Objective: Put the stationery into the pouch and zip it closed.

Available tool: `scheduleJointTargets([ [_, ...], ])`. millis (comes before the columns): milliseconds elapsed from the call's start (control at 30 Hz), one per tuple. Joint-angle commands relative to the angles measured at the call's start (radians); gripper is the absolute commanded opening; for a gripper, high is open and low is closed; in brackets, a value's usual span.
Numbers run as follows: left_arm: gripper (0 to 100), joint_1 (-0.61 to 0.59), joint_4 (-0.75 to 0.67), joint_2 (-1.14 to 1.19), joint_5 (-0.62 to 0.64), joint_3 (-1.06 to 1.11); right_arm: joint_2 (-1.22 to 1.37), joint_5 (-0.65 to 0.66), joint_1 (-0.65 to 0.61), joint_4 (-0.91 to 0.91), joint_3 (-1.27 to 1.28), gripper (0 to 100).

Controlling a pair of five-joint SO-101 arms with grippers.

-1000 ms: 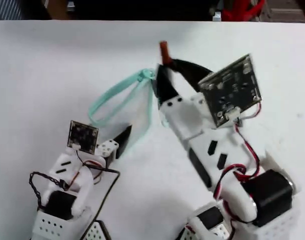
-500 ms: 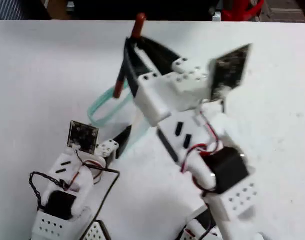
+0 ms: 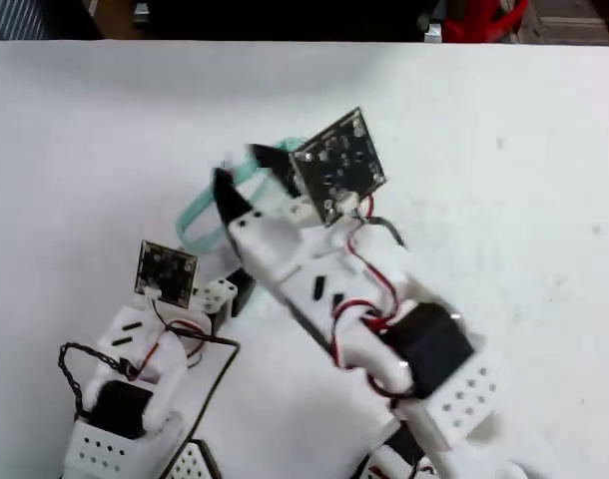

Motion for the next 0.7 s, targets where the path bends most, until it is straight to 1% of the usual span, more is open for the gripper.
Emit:
scheduleJointTargets([
  [0, 25, 0.018, -0.018, -0.013, 0.005, -0.008, -0.007, 0.049, 0.159, 0.170, -0.173, 28.6],
  [100, 25, 0.019, -0.018, -0.013, 0.005, -0.009, 0.036, 0.051, 0.302, 0.179, -0.146, 23.2],
  [167, 25, 0.019, -0.018, -0.013, 0.005, -0.009, 0.073, 0.080, 0.360, 0.174, -0.114, 22.7],
  [267, 25, 0.021, -0.018, -0.013, 0.003, -0.009, 0.117, 0.155, 0.364, 0.174, -0.083, 22.7],
  [500, 24, 0.021, -0.018, -0.013, 0.002, -0.008, 0.177, 0.239, 0.305, 0.170, -0.064, 22.6],
  [667, 22, 0.019, -0.021, -0.013, 0.002, -0.008, 0.271, 0.345, 0.302, 0.143, -0.061, 22.4],
])
